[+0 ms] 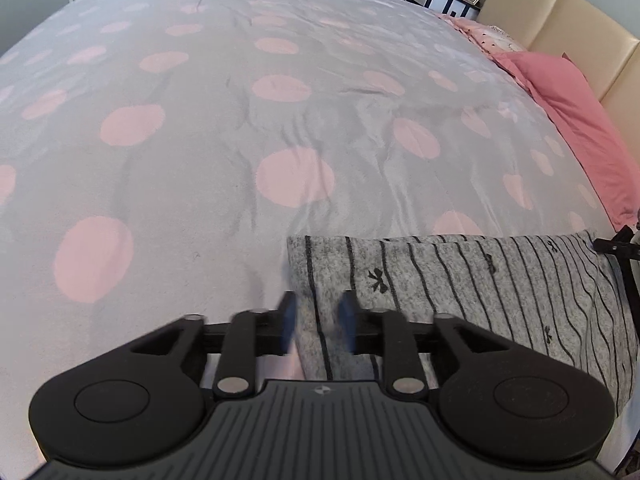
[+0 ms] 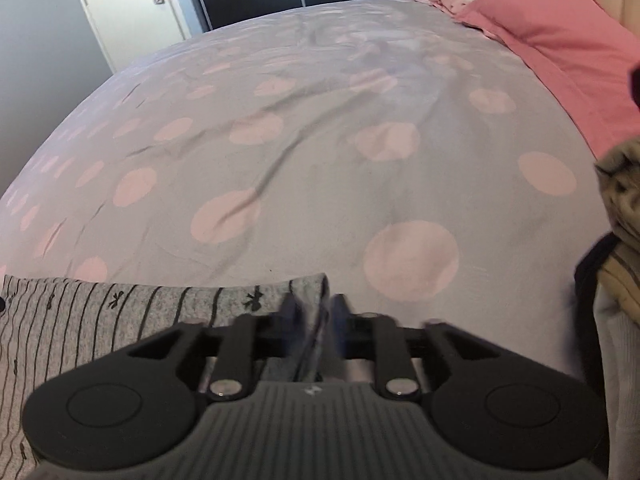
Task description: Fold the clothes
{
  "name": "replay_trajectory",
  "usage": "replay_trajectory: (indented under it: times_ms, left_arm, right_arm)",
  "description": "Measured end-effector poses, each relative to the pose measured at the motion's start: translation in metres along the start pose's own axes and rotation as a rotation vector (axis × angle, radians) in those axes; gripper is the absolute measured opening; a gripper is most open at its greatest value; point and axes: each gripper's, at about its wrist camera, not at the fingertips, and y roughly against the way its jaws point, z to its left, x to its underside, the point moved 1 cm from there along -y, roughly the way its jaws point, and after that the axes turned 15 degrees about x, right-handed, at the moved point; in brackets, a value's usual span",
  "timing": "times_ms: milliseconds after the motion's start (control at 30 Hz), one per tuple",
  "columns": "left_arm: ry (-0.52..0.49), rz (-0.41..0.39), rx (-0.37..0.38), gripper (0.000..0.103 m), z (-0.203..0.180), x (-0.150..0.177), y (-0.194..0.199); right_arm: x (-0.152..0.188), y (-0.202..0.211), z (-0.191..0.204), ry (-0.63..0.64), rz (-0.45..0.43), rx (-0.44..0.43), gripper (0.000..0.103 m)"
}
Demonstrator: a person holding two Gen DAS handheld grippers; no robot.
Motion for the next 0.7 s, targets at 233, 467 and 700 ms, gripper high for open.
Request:
replay_trajectory:
  times_ms: [233,467,700]
  left_arm:
    - [-0.019,0.057,-0.123,0.042,-0.012,0.014,0.02]
    - [0.026,0.029,-0.131,0.042,-0.011,0.022,0.043]
    - [0.017,0.024,-0.145,0.043,-0.01,0.027,0.048]
  right_arm:
    - [0.036,0.03,-0.024,-0.063,0.079,-0.04,0.077]
    - [0.079,0.022,-0.043,-0.161,0.185,-0.105,0.08]
    - [0.081,0.023,-0.024,-0.12,0.191,-0.126,0.042]
